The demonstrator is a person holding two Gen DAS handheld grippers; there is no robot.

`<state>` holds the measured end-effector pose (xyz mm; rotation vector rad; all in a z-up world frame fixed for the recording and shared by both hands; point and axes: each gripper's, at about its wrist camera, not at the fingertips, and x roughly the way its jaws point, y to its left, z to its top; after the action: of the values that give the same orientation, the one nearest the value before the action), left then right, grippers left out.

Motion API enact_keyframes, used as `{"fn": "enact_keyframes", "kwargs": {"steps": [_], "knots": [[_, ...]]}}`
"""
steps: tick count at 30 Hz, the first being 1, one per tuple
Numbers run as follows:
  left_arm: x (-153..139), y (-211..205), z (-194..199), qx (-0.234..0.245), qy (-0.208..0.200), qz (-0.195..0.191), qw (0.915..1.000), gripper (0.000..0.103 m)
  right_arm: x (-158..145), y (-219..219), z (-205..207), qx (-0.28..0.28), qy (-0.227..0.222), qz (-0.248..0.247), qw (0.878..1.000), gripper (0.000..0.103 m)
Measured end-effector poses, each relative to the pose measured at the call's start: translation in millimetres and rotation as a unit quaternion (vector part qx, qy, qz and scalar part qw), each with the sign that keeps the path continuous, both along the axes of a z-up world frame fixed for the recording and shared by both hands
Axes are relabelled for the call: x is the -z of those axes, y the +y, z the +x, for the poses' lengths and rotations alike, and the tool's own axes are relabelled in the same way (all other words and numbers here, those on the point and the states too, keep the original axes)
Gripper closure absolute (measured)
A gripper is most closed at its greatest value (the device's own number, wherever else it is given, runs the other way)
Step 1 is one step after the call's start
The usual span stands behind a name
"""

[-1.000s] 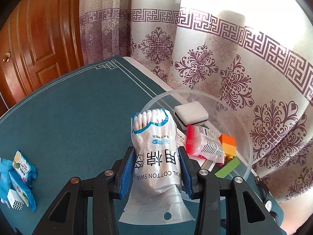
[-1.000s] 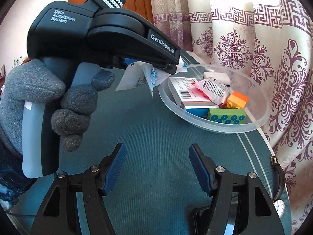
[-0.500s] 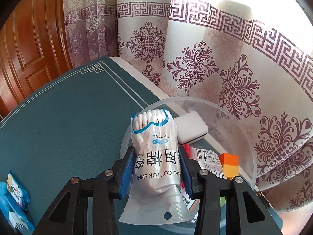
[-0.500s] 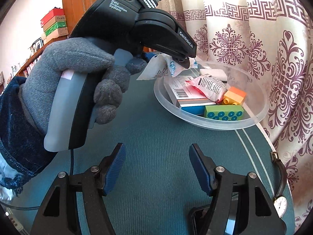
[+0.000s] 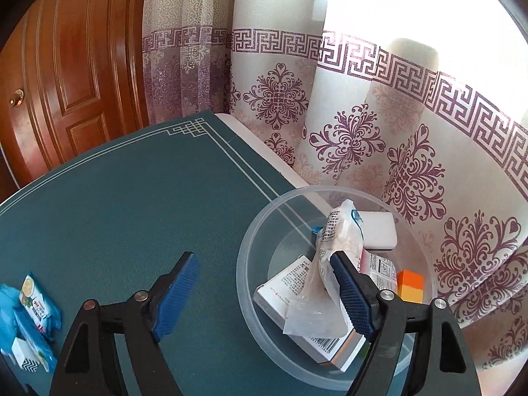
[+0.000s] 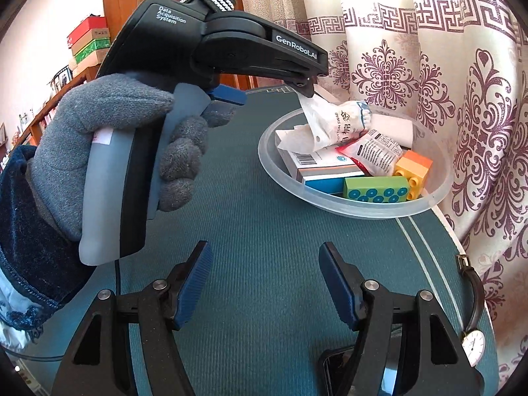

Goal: Organize objects
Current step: 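Carry the cotton swab bag into the bowl and open the left gripper, then move the left gripper to the blue cloth bundle and grasp it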

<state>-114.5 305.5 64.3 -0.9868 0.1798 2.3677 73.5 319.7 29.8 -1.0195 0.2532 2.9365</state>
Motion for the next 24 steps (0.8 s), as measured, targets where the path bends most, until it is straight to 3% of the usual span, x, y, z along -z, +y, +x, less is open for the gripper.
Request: {"fn": "enact_keyframes", "kwargs": {"steps": [12,24], "knots": [[-4.4,-31.7,21.1,-0.021,0.026,-0.006,0.9994,0.012,-0.2,0.0,1.2,0.000,0.000,0.000,1.000,0.035],[-0.6,-95.3,22.9,-0.091,0.018,0.001,0.9957,0.008,1.7,0.9,1.1,0.007,-0.003,0.003,1.000,0.035]]}}
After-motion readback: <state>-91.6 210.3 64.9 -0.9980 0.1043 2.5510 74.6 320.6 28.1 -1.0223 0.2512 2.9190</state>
